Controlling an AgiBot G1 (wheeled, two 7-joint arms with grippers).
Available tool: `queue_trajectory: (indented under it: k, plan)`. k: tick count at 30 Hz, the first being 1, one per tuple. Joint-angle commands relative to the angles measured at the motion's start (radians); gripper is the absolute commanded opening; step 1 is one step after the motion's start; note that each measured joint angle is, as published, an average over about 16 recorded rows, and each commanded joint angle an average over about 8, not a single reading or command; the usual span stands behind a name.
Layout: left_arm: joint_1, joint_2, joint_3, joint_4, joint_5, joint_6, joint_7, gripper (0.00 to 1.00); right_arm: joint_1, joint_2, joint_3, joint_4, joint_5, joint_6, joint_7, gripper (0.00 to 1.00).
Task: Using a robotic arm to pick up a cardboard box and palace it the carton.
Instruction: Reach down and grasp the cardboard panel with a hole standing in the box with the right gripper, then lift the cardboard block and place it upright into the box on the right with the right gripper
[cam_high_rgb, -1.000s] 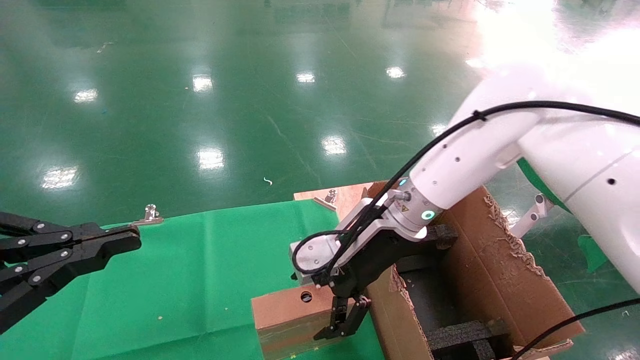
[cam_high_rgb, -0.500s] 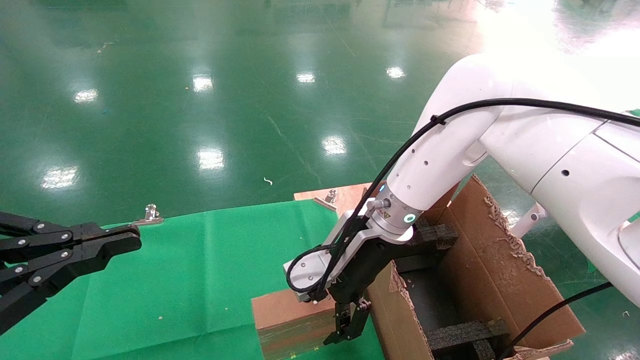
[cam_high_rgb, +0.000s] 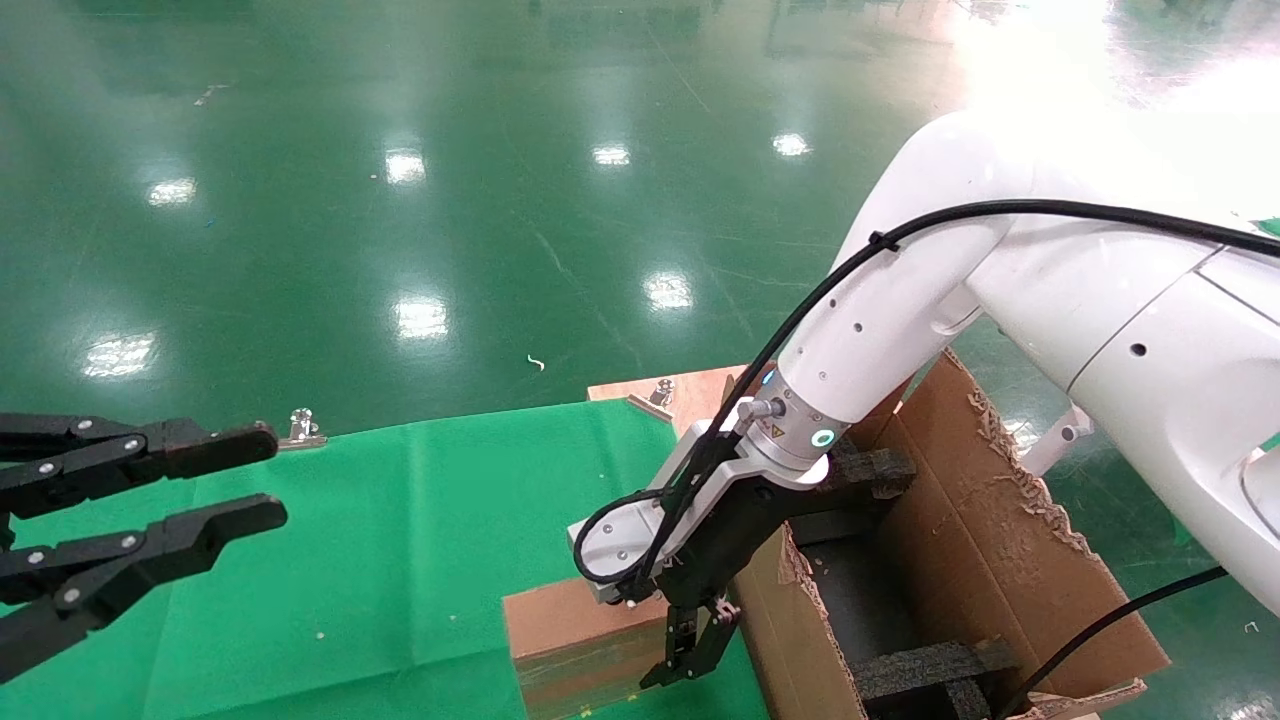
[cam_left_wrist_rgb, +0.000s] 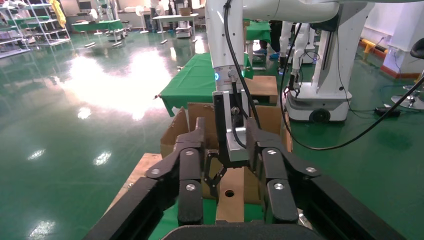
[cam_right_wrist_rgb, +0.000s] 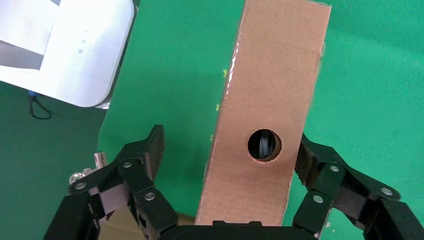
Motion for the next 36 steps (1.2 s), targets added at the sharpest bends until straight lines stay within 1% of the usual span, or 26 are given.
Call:
queue_trajectory:
  k: [1,27,31,36]
  plan:
    - [0.000,0.000,0.000,0.000,0.000,0.000,0.000,1.00,-0.001,0.001,0.002,0.000,0.001,0.000,0.000,0.00]
    - [0.000,0.000,0.000,0.000,0.000,0.000,0.000,1.00,-0.001,0.010,0.009,0.004,0.014,0.001,-0.004,0.00]
    - [0.000,0.000,0.000,0.000,0.000,0.000,0.000,1.00,0.034,0.031,0.011,-0.005,0.053,-0.004,-0.016,0.00]
    - [0.000,0.000,0.000,0.000,0.000,0.000,0.000,1.00,0.137,0.070,0.004,-0.035,0.129,-0.015,-0.029,0.00]
